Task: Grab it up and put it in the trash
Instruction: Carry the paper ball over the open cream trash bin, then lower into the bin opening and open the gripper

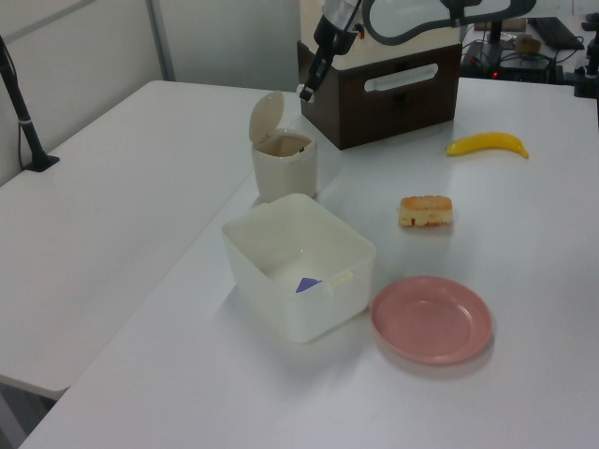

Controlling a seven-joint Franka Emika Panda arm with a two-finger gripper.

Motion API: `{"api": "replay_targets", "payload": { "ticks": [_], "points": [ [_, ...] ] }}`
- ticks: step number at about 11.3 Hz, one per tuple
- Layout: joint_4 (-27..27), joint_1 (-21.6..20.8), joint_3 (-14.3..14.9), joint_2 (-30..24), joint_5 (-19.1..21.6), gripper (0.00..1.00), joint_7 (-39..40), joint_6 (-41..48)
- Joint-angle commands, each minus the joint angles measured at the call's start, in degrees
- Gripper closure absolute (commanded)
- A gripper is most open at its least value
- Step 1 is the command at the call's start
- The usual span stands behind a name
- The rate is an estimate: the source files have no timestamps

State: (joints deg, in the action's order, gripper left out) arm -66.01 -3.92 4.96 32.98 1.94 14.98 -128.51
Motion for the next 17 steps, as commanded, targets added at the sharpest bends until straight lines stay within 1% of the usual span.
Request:
{"api": "replay_targets", "payload": {
  "ticks": [1,3,4,7,9,11,17],
  "points": [
    [0.97,-0.91,0.67,0.59,-0.27,1.00,-2.04,-1.13],
    [0.97,-0.91,0.49,0.68,-0.18,1.00,-5.56,-1.74],
    [0.79,-0.91,0.41,0.68,-0.18,1.00,-5.92,-2.79],
    [0.88,-1.00,0.67,2.61,-0.27,1.00,-6.02,-3.41],
    [0.79,-1.00,0.76,4.10,-0.36,1.00,-6.02,-6.48],
    [0.88,-0.91,0.76,5.24,-0.36,1.00,-5.93,-6.75],
    [0.88,-0.91,0.76,6.57,-0.45,1.00,-5.93,-6.93]
  ]
}}
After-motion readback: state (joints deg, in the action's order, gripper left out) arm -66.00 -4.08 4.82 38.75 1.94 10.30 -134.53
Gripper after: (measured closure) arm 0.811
